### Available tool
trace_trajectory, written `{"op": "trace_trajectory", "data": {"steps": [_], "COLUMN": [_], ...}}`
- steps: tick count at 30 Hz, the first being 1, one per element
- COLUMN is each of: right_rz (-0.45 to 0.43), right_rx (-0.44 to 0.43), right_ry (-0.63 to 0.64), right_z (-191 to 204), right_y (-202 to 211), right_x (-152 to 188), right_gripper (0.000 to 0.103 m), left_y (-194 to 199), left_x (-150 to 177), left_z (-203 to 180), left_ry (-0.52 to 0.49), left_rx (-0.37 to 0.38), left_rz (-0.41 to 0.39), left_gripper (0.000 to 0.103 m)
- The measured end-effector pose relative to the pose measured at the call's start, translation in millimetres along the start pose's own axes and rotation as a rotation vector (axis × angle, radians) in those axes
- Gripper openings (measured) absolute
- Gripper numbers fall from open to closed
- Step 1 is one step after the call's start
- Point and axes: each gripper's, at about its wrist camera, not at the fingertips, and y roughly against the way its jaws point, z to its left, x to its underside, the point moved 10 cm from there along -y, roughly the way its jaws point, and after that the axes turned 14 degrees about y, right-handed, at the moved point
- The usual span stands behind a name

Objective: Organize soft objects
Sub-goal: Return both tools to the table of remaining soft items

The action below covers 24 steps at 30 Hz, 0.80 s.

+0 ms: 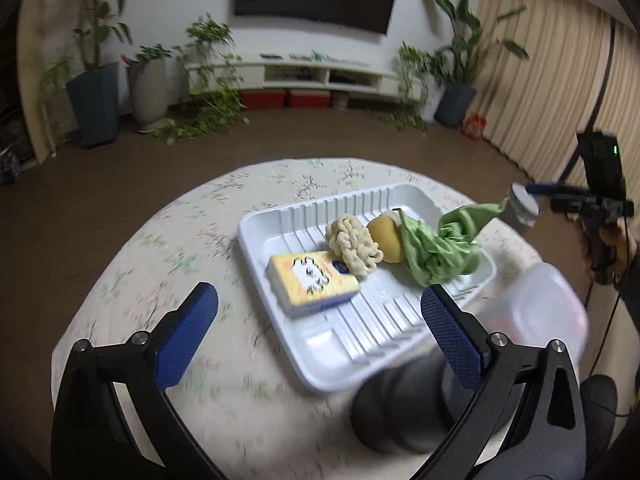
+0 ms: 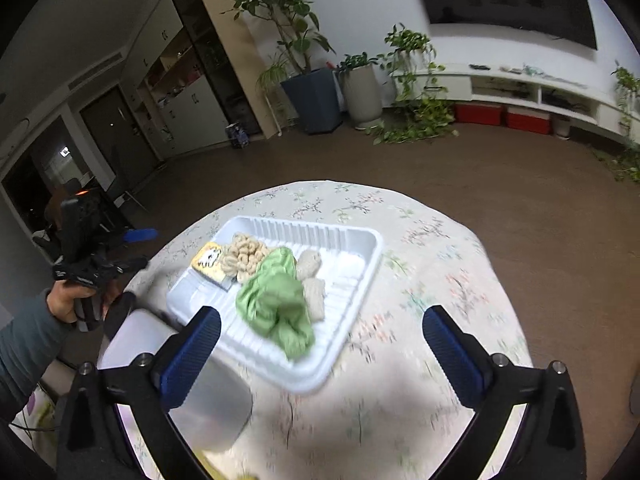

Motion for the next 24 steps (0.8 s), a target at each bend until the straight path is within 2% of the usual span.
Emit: {"op": "trace_trajectory", "data": {"steps": [4, 7, 12, 15, 18, 21, 22, 24], "right_rz": [-0.038, -0.058, -0.028, -0.001, 0.058, 0.102, 0.113, 0.141], "right_rx": [0.058, 0.088, 0.11, 0.096, 0.139, 0.166, 0.171, 0.199], "right_ry": [-0.015, -0.003, 0.01, -0.037, -0.067, -0.098, -0.1, -0.104], "right_z": [14.7, 40.3, 95.1, 127.1, 148.1, 165.2, 170.4, 179.1], "right_y": [37.3, 61.4, 81.7, 87.6, 83.5, 74.2, 70.7, 64.1], "right_x": [20.5, 43.0, 91.7, 126.6, 156.8, 180.4, 187.3, 199.3], "right_gripper": [0.103, 0.103, 0.103, 0.103, 0.103, 0.103, 0.103, 0.103], "left_y": [43.3, 70.6, 106.0, 106.3, 93.2, 80.3, 78.1, 74.7], "left_x": [20.9, 43.6, 101.1, 138.6, 168.3, 186.1, 189.5, 191.3], "left_z": [-4.9, -15.7, -68.4, -110.2, -141.6, -158.9, -161.9, -164.8], "left_ry": [0.023, 0.031, -0.01, -0.042, -0.073, -0.027, -0.018, -0.023], "left_rx": [-0.031, -0.048, -0.01, 0.03, 0.057, 0.08, 0.081, 0.031], "left_rz": [-0.068, -0.101, -0.13, -0.111, -0.08, -0.054, -0.052, -0.08], "left_gripper": [0.103, 0.103, 0.103, 0.103, 0.103, 0.103, 0.103, 0.103]}}
